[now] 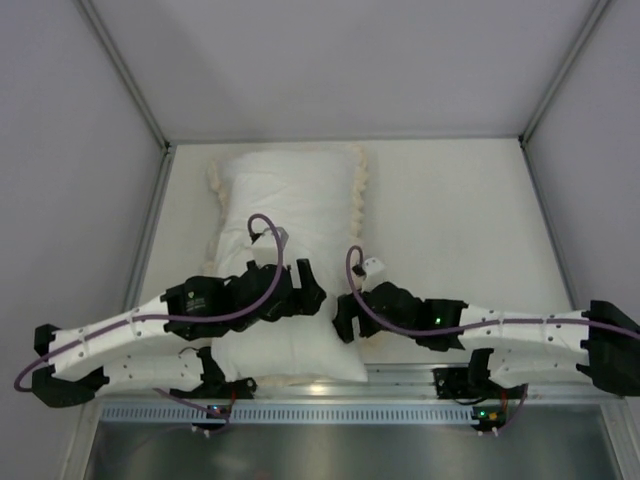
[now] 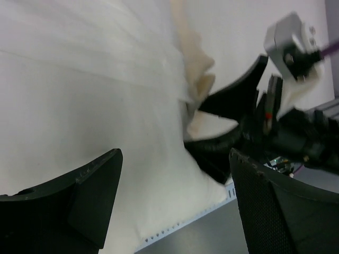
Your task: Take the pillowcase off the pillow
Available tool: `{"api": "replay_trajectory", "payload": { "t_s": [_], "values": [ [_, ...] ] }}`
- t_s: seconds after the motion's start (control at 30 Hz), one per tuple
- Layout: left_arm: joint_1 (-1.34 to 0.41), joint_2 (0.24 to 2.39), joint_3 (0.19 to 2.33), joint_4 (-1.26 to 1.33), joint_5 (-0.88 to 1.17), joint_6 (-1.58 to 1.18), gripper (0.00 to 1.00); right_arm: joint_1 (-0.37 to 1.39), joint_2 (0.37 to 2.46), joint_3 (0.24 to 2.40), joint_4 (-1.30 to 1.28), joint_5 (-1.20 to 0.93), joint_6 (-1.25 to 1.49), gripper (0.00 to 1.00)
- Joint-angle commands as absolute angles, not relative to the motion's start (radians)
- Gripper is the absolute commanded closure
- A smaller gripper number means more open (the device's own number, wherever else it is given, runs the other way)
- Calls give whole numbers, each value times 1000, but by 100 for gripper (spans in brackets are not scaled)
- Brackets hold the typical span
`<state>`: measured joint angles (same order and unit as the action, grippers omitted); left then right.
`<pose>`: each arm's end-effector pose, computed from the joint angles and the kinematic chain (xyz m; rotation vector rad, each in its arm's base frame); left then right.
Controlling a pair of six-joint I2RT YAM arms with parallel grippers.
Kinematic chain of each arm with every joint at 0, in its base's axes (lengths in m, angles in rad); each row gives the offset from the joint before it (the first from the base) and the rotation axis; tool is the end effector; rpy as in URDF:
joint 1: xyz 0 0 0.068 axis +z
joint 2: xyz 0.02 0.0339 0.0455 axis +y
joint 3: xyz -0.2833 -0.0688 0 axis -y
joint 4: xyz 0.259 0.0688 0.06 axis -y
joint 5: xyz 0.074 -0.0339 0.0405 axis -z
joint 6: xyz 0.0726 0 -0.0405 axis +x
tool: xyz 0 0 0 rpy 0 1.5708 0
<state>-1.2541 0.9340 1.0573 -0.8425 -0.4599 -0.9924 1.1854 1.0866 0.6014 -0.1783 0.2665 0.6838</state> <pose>0.0947 -0.1855 0.3411 0.0576 2.2968 -0.7027 0.1150 0.2325 0.2078 -0.4258 2.2684 0.7198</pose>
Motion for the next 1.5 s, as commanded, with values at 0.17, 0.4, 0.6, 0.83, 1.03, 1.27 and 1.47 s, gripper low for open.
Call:
{"api": "replay_trajectory", "payload": {
  "t_s": [0.17,0.4,0.6,0.83,1.03,1.27,1.47],
  "values": [
    [-1256,836,1112,-1052,-627,-1074,13,1345,1005,595,64,124,678,20],
    [-1258,877,1140,-1097,-578,-1057,14,1281,766,606,-297,402,771,15],
    [-1256,885,1111,-1094,-578,-1071,13,1162,653,492,-299,356,766,12],
    [-1258,914,1037,-1094,-583,-1130,13,873,802,465,-72,51,638,12],
    [-1258,913,965,-1075,-630,-1204,14,770,988,376,435,-429,698,17],
    [-1246,908,884,-967,-637,-1184,14,765,1233,324,894,-638,877,63],
    [-1018,1006,783,-757,-410,-995,20,796,1070,270,677,-411,838,100]
  ]
}}
